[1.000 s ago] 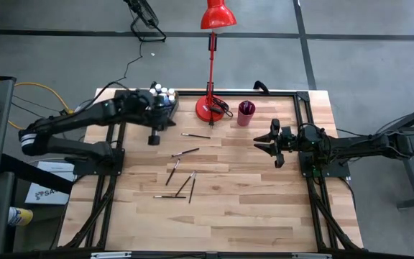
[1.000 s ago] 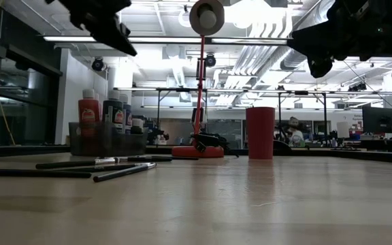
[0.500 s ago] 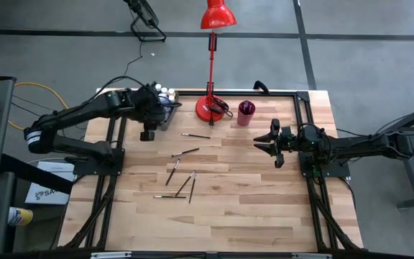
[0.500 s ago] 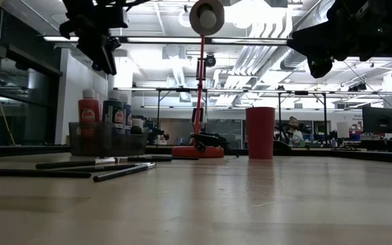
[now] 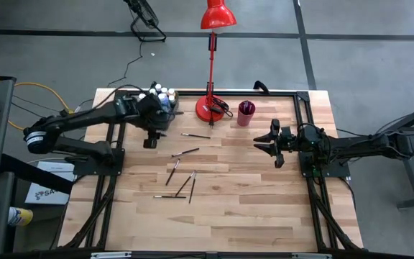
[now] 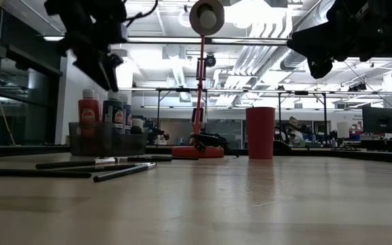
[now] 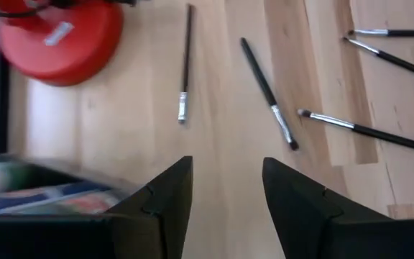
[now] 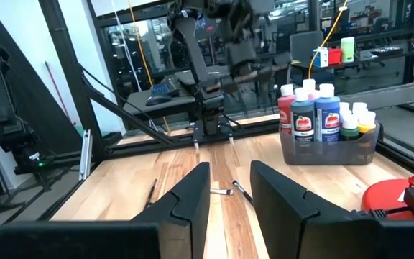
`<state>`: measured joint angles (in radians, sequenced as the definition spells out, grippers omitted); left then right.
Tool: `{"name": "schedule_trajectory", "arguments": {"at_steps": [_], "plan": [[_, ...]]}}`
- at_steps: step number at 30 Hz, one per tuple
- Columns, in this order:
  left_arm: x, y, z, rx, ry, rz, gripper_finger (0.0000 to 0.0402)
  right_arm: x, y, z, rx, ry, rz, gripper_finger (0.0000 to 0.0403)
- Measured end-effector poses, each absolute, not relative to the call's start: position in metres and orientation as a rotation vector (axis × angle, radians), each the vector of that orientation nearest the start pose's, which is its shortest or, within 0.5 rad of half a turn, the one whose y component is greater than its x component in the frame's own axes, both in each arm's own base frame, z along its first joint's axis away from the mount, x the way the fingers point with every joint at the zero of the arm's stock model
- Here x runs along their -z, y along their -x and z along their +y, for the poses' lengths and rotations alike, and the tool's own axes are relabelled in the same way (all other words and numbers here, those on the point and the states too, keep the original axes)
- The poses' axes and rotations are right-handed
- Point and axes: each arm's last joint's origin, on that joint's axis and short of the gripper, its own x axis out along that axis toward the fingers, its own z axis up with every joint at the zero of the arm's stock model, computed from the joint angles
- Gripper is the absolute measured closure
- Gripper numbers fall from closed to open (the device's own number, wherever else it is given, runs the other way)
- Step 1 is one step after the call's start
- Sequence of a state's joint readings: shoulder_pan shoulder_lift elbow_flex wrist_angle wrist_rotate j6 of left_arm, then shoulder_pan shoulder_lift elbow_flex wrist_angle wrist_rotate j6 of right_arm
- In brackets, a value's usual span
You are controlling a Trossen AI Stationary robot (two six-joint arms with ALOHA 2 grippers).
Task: Pick & Place Paint Supplies
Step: Put the paint brush into the cup
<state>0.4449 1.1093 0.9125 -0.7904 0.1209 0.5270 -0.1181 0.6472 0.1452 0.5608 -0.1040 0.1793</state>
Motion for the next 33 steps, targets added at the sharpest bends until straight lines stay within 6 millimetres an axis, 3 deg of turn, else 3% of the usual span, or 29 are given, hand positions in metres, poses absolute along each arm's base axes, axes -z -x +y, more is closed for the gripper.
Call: {"name": "schedule_trajectory", "arguments": {"at_steps": [5,13,20,26,33], "plan": [[-0.239,-0.182,0.081,-0.022,-0.194,0.899,0.0238,-0.202,-0.149,-0.015,0.009,-0.174,-0.052,0.0308],[-0.202,-0.155,0.064,-0.029,-0.217,0.628,0.0238,-0.202,-0.149,-0.015,0.009,-0.174,-0.047,0.0308],[-0.167,-0.153,0.039,0.019,-0.238,0.515,0.0238,-0.202,-0.149,-0.015,0.009,-0.174,-0.047,0.0308],[-0.14,-0.146,0.026,-0.03,-0.183,0.539,0.0238,-0.201,-0.149,-0.015,0.01,-0.175,-0.042,0.0308],[-0.134,-0.144,0.023,-0.122,-0.162,0.583,0.0238,-0.2,-0.149,-0.015,0.012,-0.176,-0.025,0.0308]]}}
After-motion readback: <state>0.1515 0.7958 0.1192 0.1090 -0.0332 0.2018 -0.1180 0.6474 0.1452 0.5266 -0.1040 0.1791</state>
